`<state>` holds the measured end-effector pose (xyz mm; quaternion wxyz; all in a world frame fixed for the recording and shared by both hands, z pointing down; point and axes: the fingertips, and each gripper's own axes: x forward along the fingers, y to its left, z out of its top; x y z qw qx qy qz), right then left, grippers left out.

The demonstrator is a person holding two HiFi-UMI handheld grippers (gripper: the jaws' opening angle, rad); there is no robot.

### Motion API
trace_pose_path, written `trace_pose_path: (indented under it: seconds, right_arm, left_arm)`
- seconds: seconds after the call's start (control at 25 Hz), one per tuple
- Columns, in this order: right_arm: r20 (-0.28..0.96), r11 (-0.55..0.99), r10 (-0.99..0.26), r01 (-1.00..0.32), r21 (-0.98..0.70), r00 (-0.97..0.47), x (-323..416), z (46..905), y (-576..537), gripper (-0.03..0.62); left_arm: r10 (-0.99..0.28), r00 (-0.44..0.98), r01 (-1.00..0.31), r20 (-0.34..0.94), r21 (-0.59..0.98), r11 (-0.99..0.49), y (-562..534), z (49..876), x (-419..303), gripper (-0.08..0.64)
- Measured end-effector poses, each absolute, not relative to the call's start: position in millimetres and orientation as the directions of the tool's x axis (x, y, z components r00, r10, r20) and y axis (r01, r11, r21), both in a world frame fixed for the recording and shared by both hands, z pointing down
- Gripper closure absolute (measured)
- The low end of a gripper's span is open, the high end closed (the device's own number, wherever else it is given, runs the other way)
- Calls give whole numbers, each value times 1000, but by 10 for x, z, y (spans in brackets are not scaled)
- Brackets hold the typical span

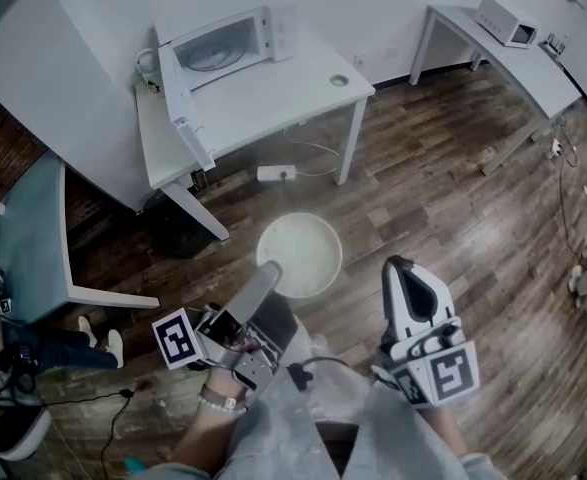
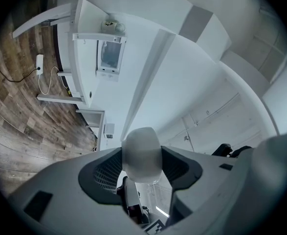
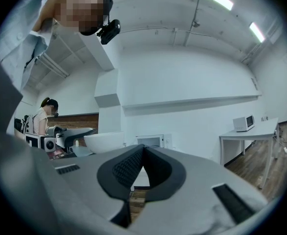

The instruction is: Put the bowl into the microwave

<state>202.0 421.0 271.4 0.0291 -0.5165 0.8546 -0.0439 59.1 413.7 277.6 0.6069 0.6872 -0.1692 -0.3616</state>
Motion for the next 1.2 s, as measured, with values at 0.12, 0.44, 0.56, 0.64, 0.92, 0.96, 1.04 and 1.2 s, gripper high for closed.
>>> trace_pose_path:
  seconds: [0.12, 0.44, 0.56, 0.64, 0.92, 0.96, 1.04, 1.2]
  right_arm:
    - [-13, 470, -882, -875, -111, -472, 2005, 2704, 4200, 588]
    - [25, 464, -883, -879, -107, -469, 2012, 2848, 4128, 588]
    - [17, 472, -879, -873, -118, -477, 2001, 2847, 4054, 588]
    - [14, 464, -882, -873, -149, -471, 2026, 2855, 3984, 588]
    - [40, 445, -890, -885, -134, -454, 2112, 2912, 3646, 588]
    - [40, 445, -890, -885, -135, -454, 2109, 2913, 3581, 588]
    - [48, 444, -890, -886, -131, -453, 2106, 2930, 3445, 588]
    - [40, 463, -881, -876, -133, -471, 2044, 2888, 3167, 588]
  left_arm:
    - [-674, 680, 200, -288, 958, -208, 4149, 2780, 590, 319]
    - [-683, 673, 200, -285, 959, -203, 4077, 2864, 572, 318]
    - [-684, 671, 208, -286, 958, -197, 3987, 2895, 576, 319]
    - [-682, 674, 206, -284, 959, -196, 3908, 2911, 586, 318]
    - [-675, 680, 214, -286, 958, -191, 3543, 2931, 650, 319]
    - [-673, 682, 213, -286, 958, -191, 3482, 2938, 661, 319]
    - [-667, 688, 210, -285, 958, -193, 3356, 2952, 682, 319]
    - [-653, 696, 232, -299, 954, -191, 3121, 2957, 732, 318]
